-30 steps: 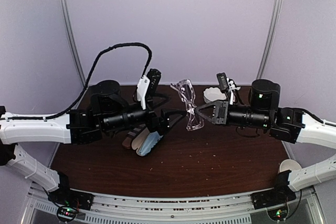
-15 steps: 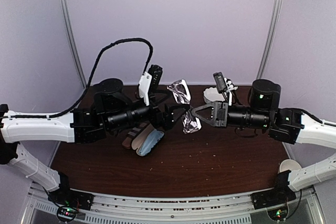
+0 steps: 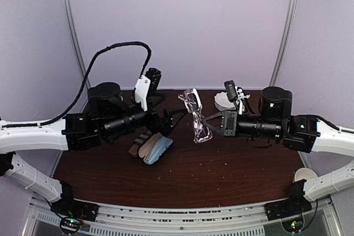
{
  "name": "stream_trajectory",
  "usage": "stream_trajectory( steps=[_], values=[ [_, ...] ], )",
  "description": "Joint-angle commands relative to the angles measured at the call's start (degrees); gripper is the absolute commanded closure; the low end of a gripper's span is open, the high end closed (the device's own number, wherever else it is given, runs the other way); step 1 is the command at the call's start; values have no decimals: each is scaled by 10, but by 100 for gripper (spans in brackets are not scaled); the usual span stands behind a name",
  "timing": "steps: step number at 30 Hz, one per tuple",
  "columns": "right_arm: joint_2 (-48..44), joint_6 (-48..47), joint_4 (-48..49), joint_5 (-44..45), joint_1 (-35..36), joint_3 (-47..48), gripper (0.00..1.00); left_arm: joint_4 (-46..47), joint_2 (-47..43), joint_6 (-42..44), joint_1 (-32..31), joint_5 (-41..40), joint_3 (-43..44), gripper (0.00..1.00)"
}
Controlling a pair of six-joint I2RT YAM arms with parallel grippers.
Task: Organize the sunglasses
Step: Place the sunglasses in the sunglasses case.
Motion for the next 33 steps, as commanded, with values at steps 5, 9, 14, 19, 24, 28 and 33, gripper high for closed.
stream_trajectory(
  steps=[5,9,14,19,24,28,33],
  values=[
    [20,75,-9,101,7,-10,100,-126,-101,41,5,-131,-81,2],
    [42,128,-11,156,14,-8,100,-226,-131,60,6,-207,-79,2],
    [67,194,-17,234,40,-2,100,-391,-157,73,16,-256,-46,2],
    [99,245,-37,316,85,24,100,-488,-197,87,31,-277,-30,2],
    [135,317,-57,395,131,54,100,-503,-228,105,92,-261,-46,2],
    [179,391,-103,463,167,97,100,-484,-228,104,137,-228,-64,2],
    [259,476,-149,493,189,166,100,-491,-206,99,167,-208,-61,2]
  ],
)
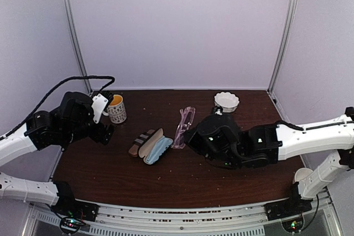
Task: Organize the sunglasses
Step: Place the sunglasses in the sunglasses case.
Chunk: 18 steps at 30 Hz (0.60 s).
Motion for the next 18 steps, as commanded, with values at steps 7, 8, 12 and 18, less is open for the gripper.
stream_trajectory(
  steps=[7,8,12,18],
  values=[
    [164,160,-36,64,13,124,100,-8,19,-7,26,-29,-2,2],
    [180,164,-29,63,12,133,100,-9,16,-8,27,-30,-2,2],
    [243,170,-8,34,0,174,100,-9,10,-8,28,-34,-4,2],
    [305,180,34,-2,-21,196,100,-10,12,-6,32,-36,-4,2]
  ],
)
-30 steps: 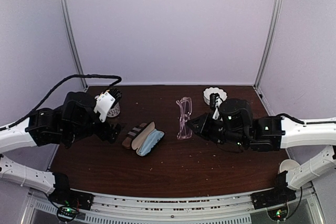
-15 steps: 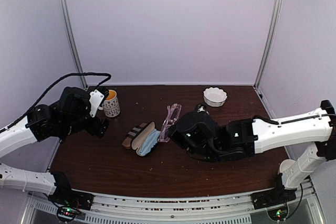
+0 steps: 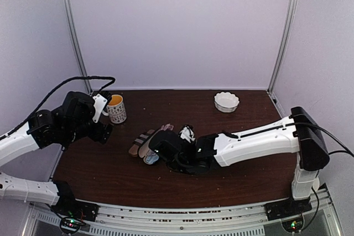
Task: Organize the sunglasses
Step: Place the sunglasses in the sunglasses case.
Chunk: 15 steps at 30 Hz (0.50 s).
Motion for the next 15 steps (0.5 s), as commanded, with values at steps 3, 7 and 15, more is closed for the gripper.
stream_trajectory(
  steps=[3,7,15],
  values=[
    [45,24,40,-21,-26,25,100,4,-4,-3,8,-11,-3,2],
    [69,26,74,-35,-35,25,100,5,0,0,11,-8,-2,2],
    [103,43,97,-54,-47,33,100,5,9,5,14,15,0,3]
  ],
)
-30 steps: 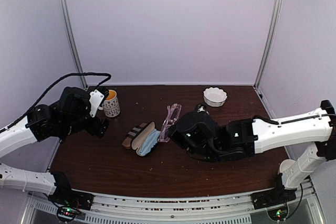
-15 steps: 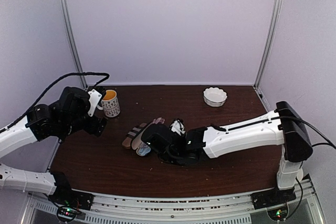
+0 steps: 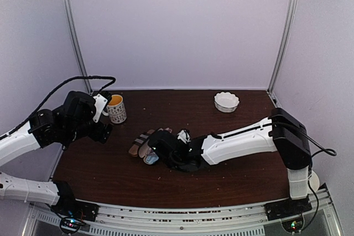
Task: Organize the sunglasses
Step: Place the sunglasses in the sunglasses case.
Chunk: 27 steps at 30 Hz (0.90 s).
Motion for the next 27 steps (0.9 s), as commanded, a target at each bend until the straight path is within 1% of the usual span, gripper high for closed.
stream_trajectory(
  steps=[1,16,27],
  values=[
    [21,14,32,-15,-6,18,100,7,4,5,5,15,0,2],
    [50,25,50,-29,-19,10,100,6,6,8,7,34,1,2],
    [78,44,74,-60,-20,9,100,7,10,10,8,38,1,2]
  ],
)
